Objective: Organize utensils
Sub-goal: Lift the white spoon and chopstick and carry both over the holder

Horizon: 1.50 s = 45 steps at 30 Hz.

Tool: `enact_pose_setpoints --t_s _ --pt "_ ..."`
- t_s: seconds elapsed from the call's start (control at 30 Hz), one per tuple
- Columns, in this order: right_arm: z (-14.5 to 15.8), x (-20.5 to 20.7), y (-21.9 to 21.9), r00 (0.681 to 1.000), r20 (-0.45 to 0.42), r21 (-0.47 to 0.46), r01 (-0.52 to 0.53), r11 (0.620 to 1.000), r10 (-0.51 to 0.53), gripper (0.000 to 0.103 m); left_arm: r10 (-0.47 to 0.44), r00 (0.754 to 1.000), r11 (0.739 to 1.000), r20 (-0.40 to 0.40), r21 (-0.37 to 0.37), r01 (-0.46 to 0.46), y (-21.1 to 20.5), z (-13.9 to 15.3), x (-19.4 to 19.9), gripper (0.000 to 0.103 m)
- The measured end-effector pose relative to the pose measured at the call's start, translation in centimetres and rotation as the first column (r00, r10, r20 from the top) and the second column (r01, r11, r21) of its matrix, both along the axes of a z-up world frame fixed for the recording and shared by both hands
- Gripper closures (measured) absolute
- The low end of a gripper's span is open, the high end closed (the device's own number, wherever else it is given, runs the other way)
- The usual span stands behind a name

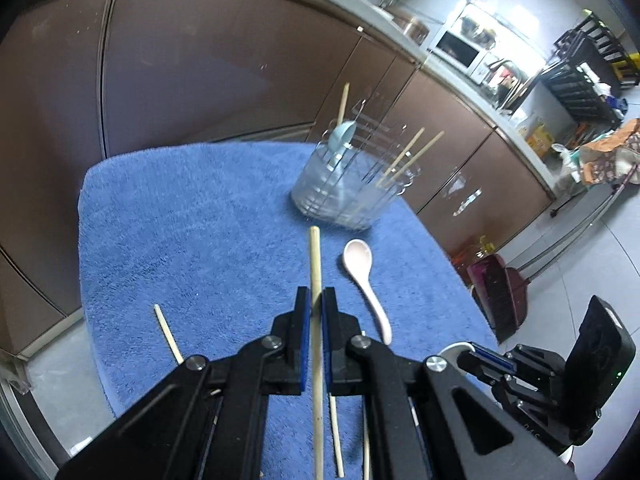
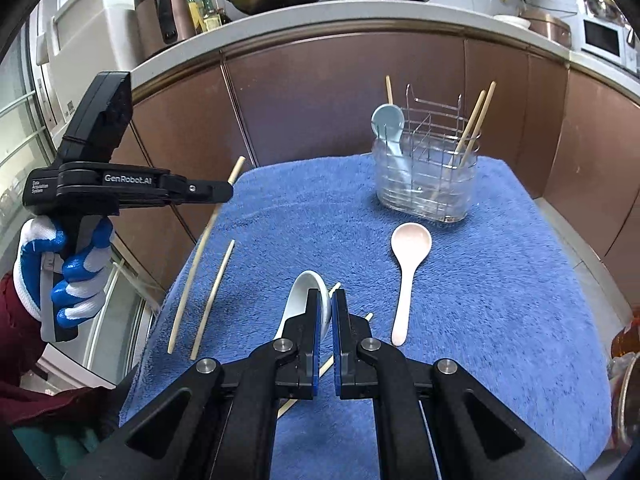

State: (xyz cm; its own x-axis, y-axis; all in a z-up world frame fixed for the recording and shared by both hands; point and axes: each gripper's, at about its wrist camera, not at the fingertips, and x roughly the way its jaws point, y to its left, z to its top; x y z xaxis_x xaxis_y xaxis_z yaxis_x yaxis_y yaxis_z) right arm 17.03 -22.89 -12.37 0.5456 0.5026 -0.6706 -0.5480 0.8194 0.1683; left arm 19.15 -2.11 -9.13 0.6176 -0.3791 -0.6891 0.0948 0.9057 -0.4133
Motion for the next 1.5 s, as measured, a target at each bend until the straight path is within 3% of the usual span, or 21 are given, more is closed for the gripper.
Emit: enact_pose_setpoints --t_s 0.37,0.9,1.3,1.5 --pt "2.1 -3.3 -0.2 0.995 0.066 0.015 0.070 0.997 -0.071 0.098 -0.017 0.991 1.000 0.133 0.009 0.015 0.3 3.7 -3.8 0.098" --pt "5.3 -6.2 -1.7 0.971 0.156 0.052 0.173 0.984 -0.179 0.098 0.009 0.948 1.000 0.319 0.025 -0.018 1.3 8.6 -8.0 0.098" --pt "7.0 -6.3 -2.7 0.953 0.197 0.073 0.219 0.973 -0.230 0.098 0.064 0.932 0.998 0.357 -0.015 -0.062 2.6 9.9 -7.5 0.098" --pt "8.7 -5.4 -3.5 0.935 0.232 0.107 0.248 0.963 -0.267 0.098 0.102 0.904 0.995 0.415 -0.024 -0.101 3.3 11.6 -6.6 0.098"
